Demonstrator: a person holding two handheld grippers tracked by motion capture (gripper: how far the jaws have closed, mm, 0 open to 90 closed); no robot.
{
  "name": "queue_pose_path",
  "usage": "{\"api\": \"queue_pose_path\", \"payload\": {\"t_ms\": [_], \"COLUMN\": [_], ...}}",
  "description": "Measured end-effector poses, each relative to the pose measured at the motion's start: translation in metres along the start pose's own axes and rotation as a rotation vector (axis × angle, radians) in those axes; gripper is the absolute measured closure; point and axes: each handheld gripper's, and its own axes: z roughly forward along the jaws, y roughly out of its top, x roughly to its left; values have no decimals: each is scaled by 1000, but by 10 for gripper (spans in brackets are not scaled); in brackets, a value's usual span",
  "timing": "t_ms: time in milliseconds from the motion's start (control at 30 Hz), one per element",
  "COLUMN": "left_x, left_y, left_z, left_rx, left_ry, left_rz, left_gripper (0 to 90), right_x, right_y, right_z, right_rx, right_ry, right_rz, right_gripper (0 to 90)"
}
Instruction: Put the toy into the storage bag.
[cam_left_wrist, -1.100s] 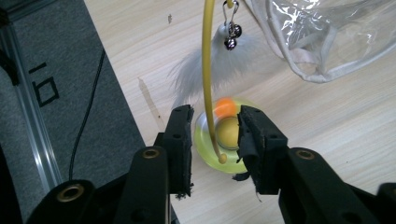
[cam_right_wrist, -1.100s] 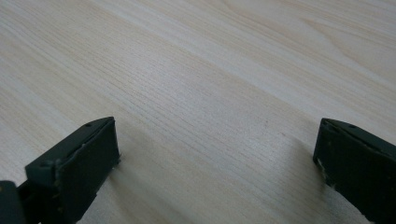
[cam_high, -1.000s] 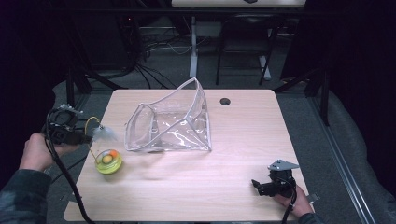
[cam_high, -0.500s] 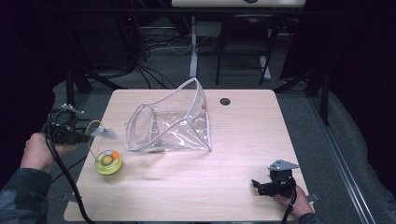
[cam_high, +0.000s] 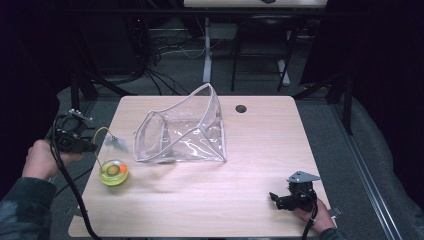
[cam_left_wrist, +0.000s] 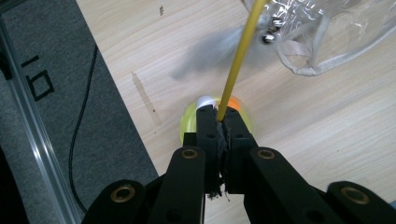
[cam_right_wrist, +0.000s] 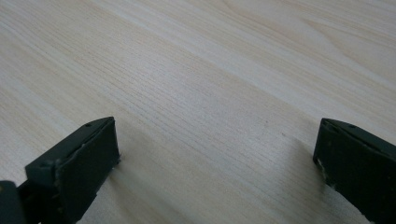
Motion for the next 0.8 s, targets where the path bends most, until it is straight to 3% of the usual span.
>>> {"api": "queue_pose_path", "payload": {"t_ms": [800], "left_x": [-5], "left_y": [16], "left_z": [-22], "left_rx": [20], "left_ry": [19], "left_rz": [48], "left_gripper": [881], "right_x": [0], "right_y": [0], "right_z": [0], "right_rx": [0], "right_ry": [1], "right_rz": [1], "right_gripper": [0]}}
